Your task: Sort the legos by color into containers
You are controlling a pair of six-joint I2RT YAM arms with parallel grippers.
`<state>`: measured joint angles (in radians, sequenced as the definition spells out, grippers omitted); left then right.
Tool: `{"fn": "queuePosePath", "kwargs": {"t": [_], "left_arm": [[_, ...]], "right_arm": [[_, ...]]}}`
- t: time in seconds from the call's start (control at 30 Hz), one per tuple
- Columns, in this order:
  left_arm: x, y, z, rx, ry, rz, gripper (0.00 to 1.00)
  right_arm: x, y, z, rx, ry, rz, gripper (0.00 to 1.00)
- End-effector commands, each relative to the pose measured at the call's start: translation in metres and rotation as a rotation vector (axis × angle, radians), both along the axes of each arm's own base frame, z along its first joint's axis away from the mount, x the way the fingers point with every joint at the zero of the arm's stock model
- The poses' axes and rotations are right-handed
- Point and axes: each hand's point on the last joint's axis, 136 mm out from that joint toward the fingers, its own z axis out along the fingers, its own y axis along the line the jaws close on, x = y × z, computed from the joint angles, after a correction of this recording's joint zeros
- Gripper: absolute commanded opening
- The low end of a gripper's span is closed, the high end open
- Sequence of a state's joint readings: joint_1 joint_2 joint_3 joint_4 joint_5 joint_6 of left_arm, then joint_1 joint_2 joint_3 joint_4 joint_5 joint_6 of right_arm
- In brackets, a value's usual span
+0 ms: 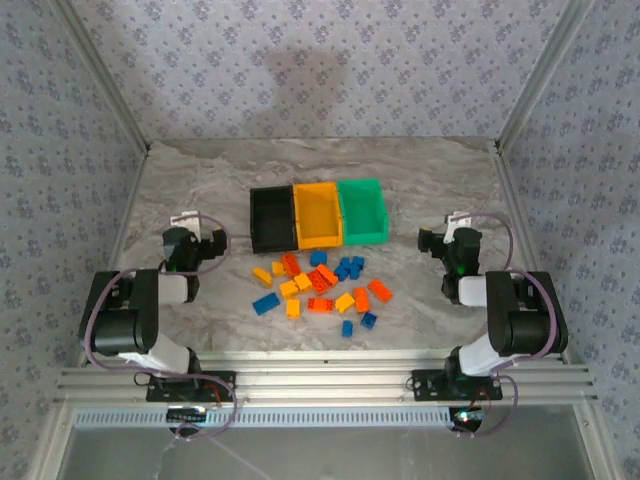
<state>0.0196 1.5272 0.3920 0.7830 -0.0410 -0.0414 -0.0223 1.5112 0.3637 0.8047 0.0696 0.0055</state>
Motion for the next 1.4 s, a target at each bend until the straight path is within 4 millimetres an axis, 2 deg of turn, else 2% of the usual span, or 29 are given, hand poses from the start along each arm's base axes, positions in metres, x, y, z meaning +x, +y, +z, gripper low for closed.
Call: {"fn": "queuePosePath", "kwargs": {"t": [0.0, 1.27, 1.37], "left_arm": [[0.009, 0.000, 0.013, 0.011, -0.043, -0.009, 1.00], [0.009, -0.001, 0.012, 0.012, -0.042, -0.009, 1.00], [0.012, 0.006, 0.023, 0.013, -0.027, 0.031, 1.00]], "right_arm": [[0.008, -0.002, 0.008, -0.016, -0.028, 0.006, 1.00], [0.008, -0.002, 0.007, -0.014, -0.024, 0.006, 1.00], [0.006, -0.006, 0.015, -0.024, -0.042, -0.027, 1.00]]}}
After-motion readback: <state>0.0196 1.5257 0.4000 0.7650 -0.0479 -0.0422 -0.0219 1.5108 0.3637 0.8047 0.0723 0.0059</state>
